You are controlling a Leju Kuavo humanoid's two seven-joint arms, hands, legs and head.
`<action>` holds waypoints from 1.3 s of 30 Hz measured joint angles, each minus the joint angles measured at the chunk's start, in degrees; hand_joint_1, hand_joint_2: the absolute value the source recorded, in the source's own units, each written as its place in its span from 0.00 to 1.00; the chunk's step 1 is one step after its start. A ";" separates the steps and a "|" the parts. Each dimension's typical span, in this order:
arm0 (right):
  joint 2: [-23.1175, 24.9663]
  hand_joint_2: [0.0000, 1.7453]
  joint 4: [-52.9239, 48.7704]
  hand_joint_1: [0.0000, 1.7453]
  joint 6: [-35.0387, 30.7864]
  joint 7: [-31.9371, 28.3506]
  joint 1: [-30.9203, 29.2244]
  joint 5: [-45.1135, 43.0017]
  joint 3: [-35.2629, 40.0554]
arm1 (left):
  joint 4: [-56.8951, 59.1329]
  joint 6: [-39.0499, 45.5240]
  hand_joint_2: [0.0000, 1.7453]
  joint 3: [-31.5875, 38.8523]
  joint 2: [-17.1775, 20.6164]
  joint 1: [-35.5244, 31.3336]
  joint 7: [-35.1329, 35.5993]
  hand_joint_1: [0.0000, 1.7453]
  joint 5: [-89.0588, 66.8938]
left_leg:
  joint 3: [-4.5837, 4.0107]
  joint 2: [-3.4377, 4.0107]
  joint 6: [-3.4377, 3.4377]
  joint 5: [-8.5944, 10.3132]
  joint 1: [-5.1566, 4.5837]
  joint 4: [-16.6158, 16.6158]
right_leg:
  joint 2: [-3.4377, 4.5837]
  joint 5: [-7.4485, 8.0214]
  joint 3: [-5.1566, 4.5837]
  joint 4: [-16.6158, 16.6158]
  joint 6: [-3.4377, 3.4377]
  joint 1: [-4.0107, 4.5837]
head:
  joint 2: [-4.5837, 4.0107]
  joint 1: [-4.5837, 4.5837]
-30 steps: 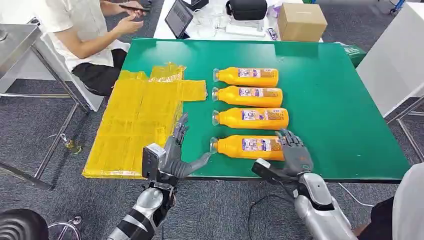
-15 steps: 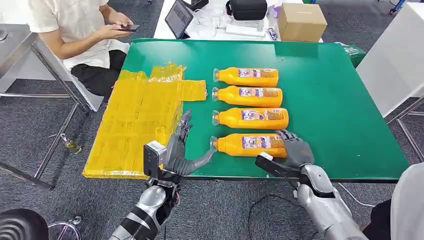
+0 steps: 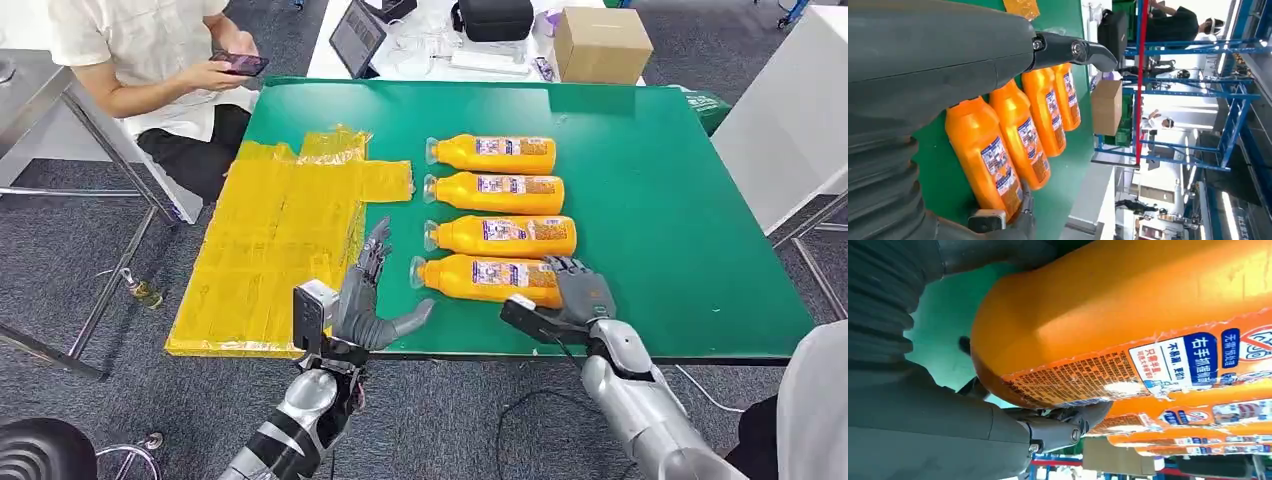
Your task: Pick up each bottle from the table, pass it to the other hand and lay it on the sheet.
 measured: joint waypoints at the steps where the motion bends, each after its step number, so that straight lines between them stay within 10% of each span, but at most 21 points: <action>1: 0.04 1.00 0.20 1.00 0.15 -0.44 -0.14 -0.33 0.04 | 0.00 0.00 1.00 0.00 0.00 -0.01 -0.11 0.00 0.11 | 0.00 0.00 0.00 0.00 0.00 0.00 | 0.00 0.00 0.00 0.00 0.00 0.00 | 0.00 0.02; 12: 2.99 1.00 -7.27 1.00 10.64 -13.35 5.72 -25.13 -1.79 | -1.01 7.95 1.00 0.05 -1.07 2.46 -5.88 0.00 6.16 | -0.02 -0.12 0.00 -0.01 0.01 0.00 | -0.04 -0.04 0.00 0.00 0.00 0.01 | 0.00 0.00; 39: 3.50 1.00 -14.08 1.00 10.97 -12.94 9.50 -26.66 -2.14 | -1.01 8.94 1.00 -0.28 -1.22 3.46 -7.10 0.00 8.22 | -0.09 -0.18 0.01 -0.01 -0.02 0.00 | -0.05 -0.04 -0.02 0.00 0.00 -0.03 | 0.00 0.00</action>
